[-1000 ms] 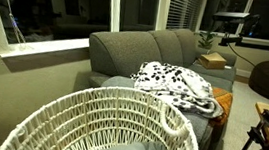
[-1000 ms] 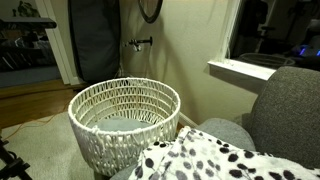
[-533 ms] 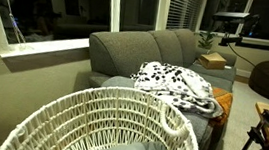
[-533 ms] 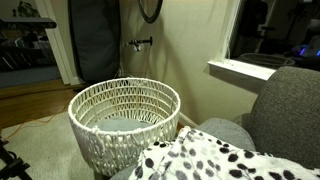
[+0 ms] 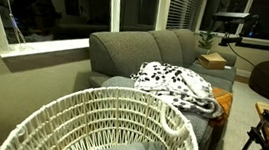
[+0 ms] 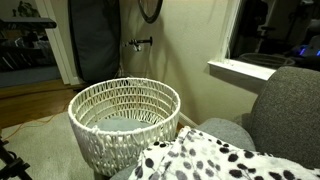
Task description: Put the blanket on the sofa in the laundry basket
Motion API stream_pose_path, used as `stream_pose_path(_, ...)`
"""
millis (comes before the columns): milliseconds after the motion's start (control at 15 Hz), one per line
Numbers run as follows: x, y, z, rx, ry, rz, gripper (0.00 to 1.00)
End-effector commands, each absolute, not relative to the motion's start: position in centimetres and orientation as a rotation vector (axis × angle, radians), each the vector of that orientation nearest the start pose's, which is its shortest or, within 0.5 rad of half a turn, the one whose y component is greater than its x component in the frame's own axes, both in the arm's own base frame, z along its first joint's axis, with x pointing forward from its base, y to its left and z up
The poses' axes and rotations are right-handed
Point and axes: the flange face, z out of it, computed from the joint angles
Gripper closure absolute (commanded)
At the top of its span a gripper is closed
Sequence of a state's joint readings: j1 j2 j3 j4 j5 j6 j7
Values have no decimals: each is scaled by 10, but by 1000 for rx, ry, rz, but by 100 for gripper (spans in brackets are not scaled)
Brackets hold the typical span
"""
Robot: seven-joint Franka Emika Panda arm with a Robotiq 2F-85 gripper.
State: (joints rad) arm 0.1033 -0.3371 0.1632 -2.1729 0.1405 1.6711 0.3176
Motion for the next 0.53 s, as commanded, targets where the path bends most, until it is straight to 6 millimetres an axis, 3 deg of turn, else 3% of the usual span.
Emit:
stream_pose_path(0, 426, 126, 503, -3141, 296, 248, 0)
stream_pose_path(467, 452, 102, 472, -3210, 619, 173, 0)
